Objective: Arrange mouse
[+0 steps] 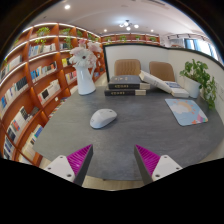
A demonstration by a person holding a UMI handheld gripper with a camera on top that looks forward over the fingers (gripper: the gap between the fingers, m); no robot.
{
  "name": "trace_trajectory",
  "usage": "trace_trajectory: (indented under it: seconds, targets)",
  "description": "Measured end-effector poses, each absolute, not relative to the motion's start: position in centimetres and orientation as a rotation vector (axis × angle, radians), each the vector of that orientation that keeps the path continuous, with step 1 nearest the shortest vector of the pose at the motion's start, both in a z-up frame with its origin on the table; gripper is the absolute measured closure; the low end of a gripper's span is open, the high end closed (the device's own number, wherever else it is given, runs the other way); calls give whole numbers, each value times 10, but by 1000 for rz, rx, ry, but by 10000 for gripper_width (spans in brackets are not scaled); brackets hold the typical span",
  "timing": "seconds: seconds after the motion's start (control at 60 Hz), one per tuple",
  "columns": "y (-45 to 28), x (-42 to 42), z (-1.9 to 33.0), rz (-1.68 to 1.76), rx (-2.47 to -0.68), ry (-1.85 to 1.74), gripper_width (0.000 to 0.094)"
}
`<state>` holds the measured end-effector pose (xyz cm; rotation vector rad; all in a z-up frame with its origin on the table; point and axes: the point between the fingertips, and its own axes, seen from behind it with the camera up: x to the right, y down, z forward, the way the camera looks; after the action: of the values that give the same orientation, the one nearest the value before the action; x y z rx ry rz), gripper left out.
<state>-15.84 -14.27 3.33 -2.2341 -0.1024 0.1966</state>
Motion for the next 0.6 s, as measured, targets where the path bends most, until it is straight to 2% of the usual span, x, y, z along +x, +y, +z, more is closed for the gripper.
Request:
trace_trajectory:
  seconds: [0.333,0.6]
  targets:
    - [-34,-235,-8,198,-2284,-122,106]
    - [30,-259,-8,183,-2282,-131,121]
